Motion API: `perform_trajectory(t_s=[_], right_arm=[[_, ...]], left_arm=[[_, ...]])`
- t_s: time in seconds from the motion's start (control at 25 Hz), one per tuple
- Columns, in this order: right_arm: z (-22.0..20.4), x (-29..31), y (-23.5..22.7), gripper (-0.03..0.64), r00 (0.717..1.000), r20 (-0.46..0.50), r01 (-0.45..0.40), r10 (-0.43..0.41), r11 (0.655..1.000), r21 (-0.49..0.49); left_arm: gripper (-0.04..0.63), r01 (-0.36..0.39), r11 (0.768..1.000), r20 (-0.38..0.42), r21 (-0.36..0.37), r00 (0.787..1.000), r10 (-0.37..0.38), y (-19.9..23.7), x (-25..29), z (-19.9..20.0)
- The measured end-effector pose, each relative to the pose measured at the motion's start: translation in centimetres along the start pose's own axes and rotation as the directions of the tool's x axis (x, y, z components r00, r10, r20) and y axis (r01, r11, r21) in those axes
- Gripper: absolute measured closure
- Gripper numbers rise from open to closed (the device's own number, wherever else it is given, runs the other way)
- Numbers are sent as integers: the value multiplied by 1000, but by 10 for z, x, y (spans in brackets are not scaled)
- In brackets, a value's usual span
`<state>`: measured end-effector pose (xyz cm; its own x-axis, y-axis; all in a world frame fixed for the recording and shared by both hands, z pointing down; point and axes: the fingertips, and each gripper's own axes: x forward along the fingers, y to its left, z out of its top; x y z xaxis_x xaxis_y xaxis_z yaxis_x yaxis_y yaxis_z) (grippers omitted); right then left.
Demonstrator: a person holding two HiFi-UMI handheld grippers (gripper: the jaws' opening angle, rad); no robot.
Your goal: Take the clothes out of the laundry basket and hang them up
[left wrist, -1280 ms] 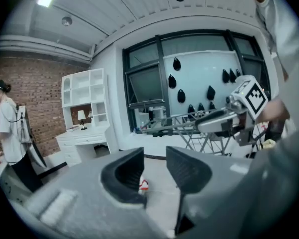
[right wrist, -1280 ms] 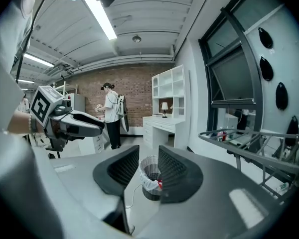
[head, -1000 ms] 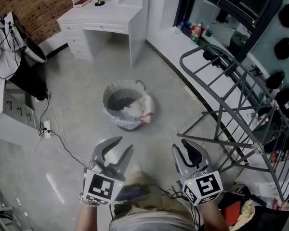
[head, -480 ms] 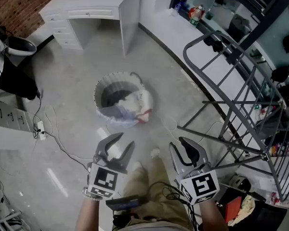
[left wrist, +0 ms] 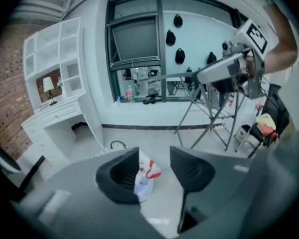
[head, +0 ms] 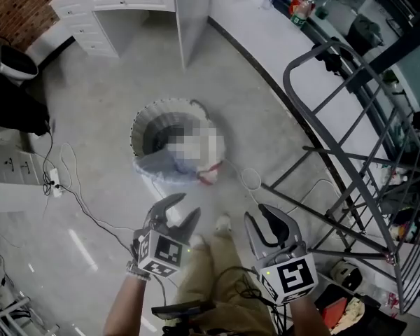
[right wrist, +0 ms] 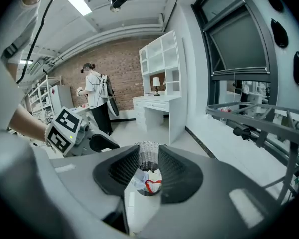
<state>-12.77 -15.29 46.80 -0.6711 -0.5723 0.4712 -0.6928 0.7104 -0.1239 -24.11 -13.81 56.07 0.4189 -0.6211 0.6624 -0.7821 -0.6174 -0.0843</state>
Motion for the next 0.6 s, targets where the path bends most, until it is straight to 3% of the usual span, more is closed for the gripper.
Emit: perform_trajectory(t_s=[0.4,0.6], right_arm=[[-67,68,-44,509,1000,-9,-16,16,1000,-13],[-109,94,-63,509,1000,-14,-11,11,1000,-16]], left_arm=[[413,-19,998,-113,-60,993,12,22,130,-97],[393,11,1000,-172,-13,985,-13,15,193,-143]])
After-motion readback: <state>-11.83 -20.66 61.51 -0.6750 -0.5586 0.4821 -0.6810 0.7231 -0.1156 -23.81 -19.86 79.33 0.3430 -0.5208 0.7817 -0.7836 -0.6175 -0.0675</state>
